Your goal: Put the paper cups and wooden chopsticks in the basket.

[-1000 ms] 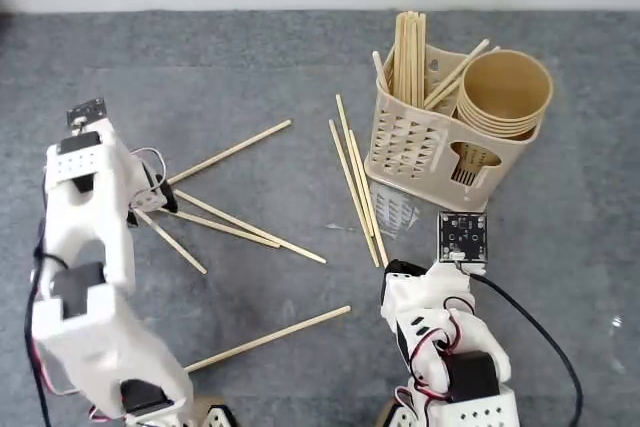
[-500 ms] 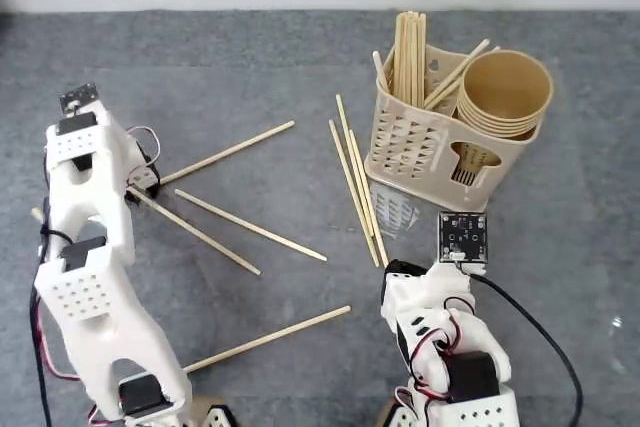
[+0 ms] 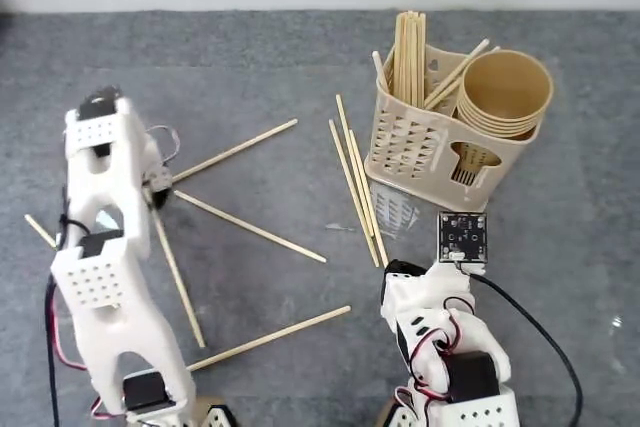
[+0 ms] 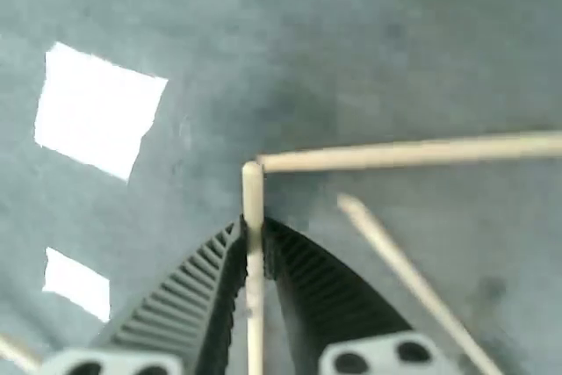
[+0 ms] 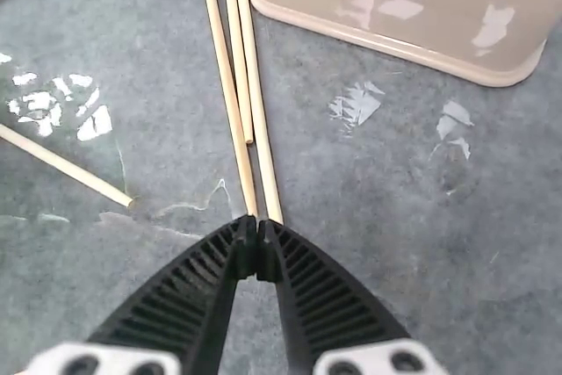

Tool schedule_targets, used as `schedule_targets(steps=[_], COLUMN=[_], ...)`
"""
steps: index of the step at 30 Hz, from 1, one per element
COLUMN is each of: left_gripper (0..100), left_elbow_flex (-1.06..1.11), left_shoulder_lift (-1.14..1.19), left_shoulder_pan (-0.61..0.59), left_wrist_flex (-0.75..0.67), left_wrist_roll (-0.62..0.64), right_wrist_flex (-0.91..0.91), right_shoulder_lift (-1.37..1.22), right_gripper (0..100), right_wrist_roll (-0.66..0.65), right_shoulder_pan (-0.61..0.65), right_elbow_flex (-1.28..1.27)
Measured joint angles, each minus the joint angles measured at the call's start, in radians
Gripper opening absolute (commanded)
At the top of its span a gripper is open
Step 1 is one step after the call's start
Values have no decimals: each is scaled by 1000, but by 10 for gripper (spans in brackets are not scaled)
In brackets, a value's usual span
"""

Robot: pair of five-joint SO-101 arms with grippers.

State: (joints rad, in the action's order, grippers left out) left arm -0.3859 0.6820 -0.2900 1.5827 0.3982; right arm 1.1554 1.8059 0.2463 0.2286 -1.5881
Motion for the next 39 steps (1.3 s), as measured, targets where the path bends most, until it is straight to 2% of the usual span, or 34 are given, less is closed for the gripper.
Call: schedule_targets(steps=[5,15,19,26,35,39], left_gripper=[13,13,13,13,13,13], left_elbow_flex=[-204,-562,-747,-984,-1008,-1008], left_shoulder_lift=[-100,-229,-230,-238,-245,-245], left_shoulder_pan=[81,236,304,356,466,514], left_wrist_flex=[135,157,152,-2,-238,-290], left_wrist_roll=[40,51,135,310,422,433], right_wrist_flex=[0,0,0,0,0,0], right_shoulder_lift=[0,0,0,0,0,0], right_gripper=[9,9,9,9,9,9], right_wrist_roll=[0,0,0,0,0,0], right_shoulder_pan=[0,0,0,0,0,0], right_elbow_flex=[0,0,0,0,0,0])
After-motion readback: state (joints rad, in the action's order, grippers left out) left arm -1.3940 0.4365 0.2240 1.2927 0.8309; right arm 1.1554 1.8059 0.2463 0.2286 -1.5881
